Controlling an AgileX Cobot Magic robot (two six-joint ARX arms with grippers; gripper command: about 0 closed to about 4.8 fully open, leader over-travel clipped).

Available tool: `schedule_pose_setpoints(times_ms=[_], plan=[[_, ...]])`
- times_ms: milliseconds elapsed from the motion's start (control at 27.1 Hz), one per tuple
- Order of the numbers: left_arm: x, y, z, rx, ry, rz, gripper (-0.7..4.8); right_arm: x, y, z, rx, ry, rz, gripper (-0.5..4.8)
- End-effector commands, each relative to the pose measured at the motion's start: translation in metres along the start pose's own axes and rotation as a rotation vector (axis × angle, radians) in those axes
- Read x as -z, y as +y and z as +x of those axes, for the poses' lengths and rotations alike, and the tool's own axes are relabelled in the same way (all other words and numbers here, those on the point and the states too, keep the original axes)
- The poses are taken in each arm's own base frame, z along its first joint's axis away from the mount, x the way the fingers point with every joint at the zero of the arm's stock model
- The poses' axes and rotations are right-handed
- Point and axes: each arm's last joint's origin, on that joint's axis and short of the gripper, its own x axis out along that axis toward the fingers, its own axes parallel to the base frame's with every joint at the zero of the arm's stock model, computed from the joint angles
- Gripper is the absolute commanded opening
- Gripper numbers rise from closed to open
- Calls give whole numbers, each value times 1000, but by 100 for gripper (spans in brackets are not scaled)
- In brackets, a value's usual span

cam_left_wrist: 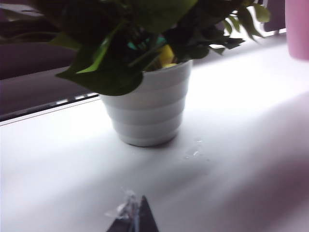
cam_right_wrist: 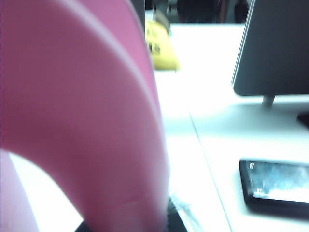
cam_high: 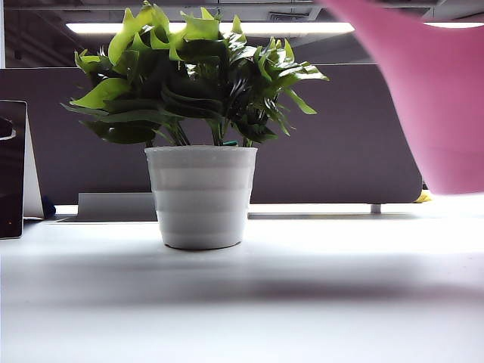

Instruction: Pick up the watering can from the table, water the potted plant, and put the can back.

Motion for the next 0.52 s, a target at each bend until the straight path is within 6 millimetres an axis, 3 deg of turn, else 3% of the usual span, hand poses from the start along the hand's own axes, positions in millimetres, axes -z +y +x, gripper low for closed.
schedule_pose_setpoints(times_ms=[37,517], plan=[[-1,0,0,-2,-6,-1,-5,-6,-3,11,-1,-118,18,-6],[-1,0,0,-2,-6,-1,-5,21,-15,34,27,-106,65,-6]])
